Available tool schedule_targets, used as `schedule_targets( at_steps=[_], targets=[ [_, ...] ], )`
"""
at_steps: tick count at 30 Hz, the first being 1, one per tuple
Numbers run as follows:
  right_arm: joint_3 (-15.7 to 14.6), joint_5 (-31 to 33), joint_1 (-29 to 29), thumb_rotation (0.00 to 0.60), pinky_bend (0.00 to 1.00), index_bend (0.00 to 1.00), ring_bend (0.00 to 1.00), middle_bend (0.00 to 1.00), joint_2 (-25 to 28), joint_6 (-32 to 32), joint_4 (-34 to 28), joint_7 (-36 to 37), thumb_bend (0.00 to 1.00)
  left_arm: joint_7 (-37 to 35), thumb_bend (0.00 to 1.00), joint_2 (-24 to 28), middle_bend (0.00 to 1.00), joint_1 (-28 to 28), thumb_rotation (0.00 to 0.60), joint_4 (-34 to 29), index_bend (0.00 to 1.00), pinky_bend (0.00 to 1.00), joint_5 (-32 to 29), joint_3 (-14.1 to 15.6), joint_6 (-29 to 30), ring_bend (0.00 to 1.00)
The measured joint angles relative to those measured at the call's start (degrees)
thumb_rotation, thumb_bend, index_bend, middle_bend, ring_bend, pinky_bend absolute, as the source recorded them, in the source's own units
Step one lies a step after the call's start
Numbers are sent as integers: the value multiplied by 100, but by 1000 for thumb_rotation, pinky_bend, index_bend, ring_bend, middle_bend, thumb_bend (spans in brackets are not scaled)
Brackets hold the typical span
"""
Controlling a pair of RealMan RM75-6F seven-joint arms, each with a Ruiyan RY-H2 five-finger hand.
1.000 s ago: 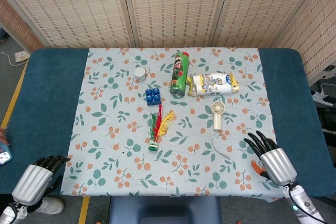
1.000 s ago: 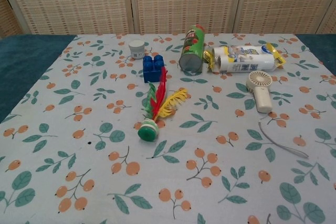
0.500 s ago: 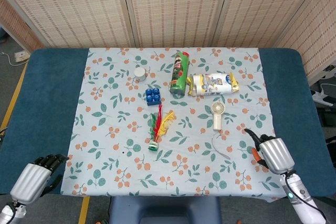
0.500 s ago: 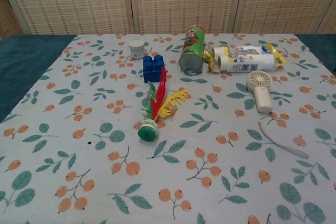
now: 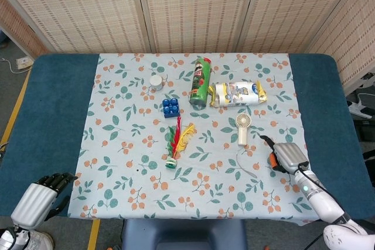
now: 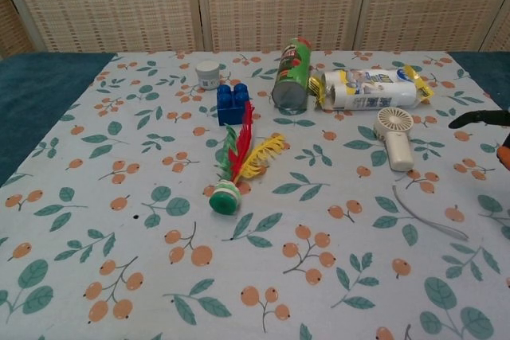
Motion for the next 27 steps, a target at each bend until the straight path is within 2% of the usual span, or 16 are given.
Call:
schedule_targets(
  at_steps=[6,12,27],
  targets=[
    [49,923,443,600,773,58,609,768,-332,-1,-73,-724,711,-36,410,11,278,1,600,3,263,470,48,14,37,305],
    [12,1613,786,600,772,58,609,769,-649,63,24,-1104,712,-38,409,15,278,-2,600,-3,264,470,43,10,35,305],
    [-76,1959,1061,600,773,57,609,769,-1015,181,376,-1058,712,-62,408,19,281,-1,600,5,264,470,57,13,48,306]
  ],
)
